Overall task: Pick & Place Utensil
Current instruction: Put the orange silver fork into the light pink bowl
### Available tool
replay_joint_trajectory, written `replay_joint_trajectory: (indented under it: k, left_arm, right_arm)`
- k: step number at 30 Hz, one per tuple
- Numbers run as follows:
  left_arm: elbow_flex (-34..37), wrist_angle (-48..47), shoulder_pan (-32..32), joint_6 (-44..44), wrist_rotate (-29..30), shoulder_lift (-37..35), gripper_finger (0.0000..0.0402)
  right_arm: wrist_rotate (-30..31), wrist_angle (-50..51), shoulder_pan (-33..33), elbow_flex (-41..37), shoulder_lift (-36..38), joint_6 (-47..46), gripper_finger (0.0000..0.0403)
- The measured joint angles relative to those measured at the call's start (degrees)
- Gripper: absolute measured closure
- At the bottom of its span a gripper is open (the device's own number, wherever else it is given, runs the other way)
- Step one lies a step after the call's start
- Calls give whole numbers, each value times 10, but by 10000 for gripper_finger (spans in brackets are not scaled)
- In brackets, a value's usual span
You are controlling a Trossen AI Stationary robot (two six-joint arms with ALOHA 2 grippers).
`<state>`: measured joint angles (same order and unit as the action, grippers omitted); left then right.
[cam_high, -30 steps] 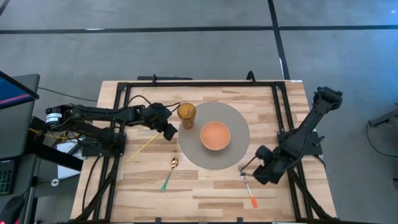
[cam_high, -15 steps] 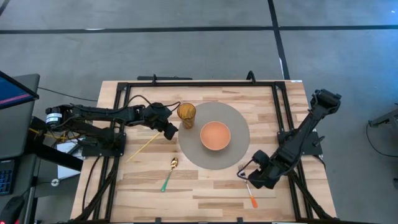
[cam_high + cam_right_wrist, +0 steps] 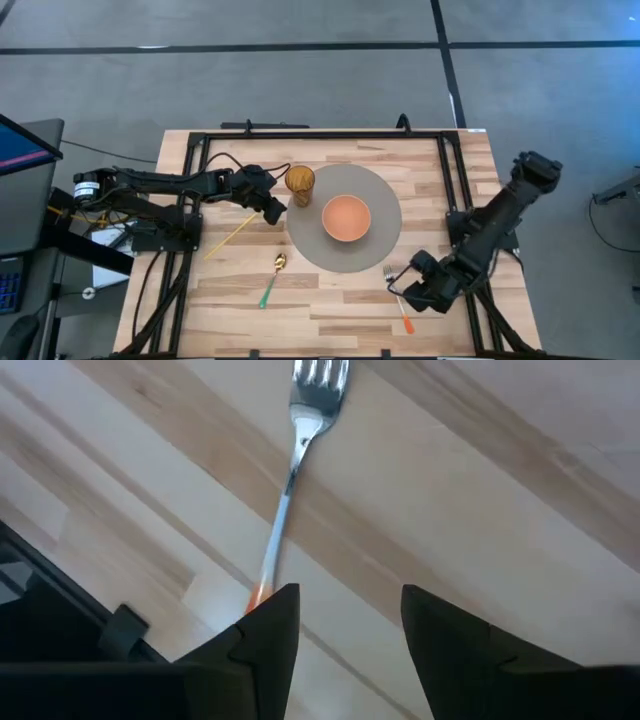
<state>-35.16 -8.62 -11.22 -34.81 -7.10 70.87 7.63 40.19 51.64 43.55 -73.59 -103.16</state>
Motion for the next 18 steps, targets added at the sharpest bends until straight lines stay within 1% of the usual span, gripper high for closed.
replay_joint_trajectory:
  k: [7, 13, 18]
  left_arm:
    - [0, 1, 0, 0, 0, 0, 315]
    - [0, 1, 0, 0, 0, 0, 315]
    - [0, 2, 0, 0, 0, 0, 315]
  right_arm:
    - [17, -11, 0, 1, -2, 6, 233]
    - [70, -55, -1, 1, -2, 47, 233]
    - [74, -62, 0, 1, -8, 57, 233]
